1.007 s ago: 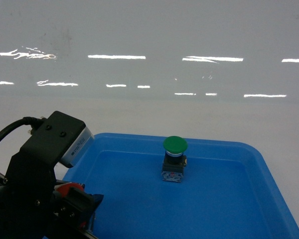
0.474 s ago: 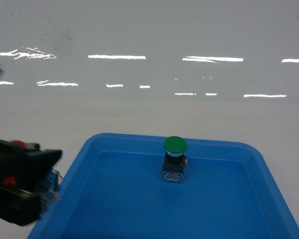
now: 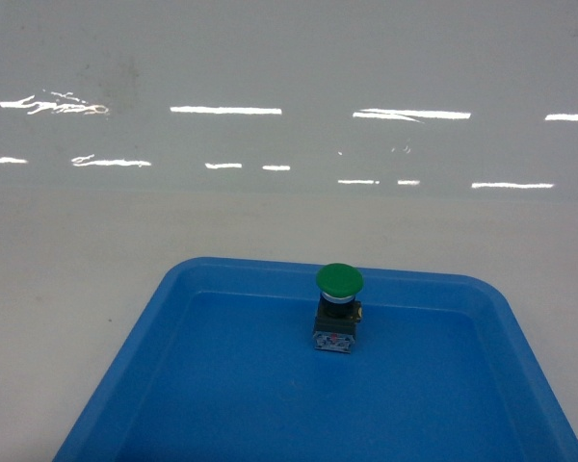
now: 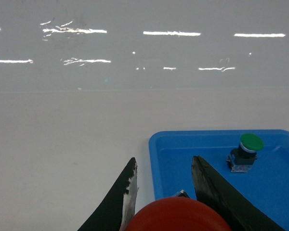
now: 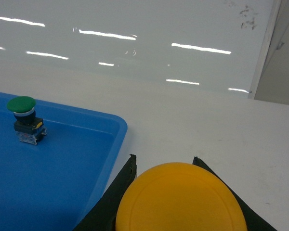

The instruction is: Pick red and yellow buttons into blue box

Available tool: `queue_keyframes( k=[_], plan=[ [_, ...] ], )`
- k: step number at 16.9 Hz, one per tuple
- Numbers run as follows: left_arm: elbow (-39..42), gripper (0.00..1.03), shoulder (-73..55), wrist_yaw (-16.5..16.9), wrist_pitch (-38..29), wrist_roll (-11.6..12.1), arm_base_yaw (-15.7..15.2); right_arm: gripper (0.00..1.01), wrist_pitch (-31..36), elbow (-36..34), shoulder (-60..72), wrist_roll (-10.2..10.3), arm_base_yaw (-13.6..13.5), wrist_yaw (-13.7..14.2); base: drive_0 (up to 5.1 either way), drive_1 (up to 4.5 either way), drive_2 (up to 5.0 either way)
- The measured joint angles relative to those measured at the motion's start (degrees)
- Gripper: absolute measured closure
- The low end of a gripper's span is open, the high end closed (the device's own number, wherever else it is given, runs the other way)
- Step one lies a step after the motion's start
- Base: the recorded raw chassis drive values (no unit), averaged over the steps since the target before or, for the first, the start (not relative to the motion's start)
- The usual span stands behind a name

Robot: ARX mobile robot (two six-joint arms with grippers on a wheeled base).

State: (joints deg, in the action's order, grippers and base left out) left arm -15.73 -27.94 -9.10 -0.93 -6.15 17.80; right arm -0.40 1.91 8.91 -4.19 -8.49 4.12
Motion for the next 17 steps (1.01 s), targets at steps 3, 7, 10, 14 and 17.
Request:
queue_keyframes(
  k=[3, 7, 10, 14, 17],
  plan=[
    [0.7, 0.73, 1.9, 1.3, 3.5, 0.0, 1.8, 0.71, 0.0, 0.0, 0.0, 0.0, 0.0, 0.0, 0.0, 0.0, 0.0],
    [1.0, 0.73, 1.8, 1.9, 3.4, 0.0, 2.1, 0.71, 0.0, 0.0, 0.0, 0.0, 0.0, 0.0, 0.0, 0.0, 0.0],
    [1.0, 0.73, 1.8, 1.9, 3.5, 0.0, 2.0, 0.71, 0.0, 0.0, 0.0, 0.0, 0.0, 0.0, 0.0, -3.97, 4.0],
    [1.0, 0.73, 1.7, 1.9, 3.5, 0.0, 2.0, 0.71, 0.0, 0.0, 0.0, 0.0, 0.0, 0.0, 0.1, -4.03, 4.2],
    [1.0, 0.73, 1.9, 1.6, 3.5, 0.0, 1.9, 0.71, 0.2, 0.0, 0.0, 0.0, 0.0, -0.1, 2.8, -4.24, 1.6]
  ],
)
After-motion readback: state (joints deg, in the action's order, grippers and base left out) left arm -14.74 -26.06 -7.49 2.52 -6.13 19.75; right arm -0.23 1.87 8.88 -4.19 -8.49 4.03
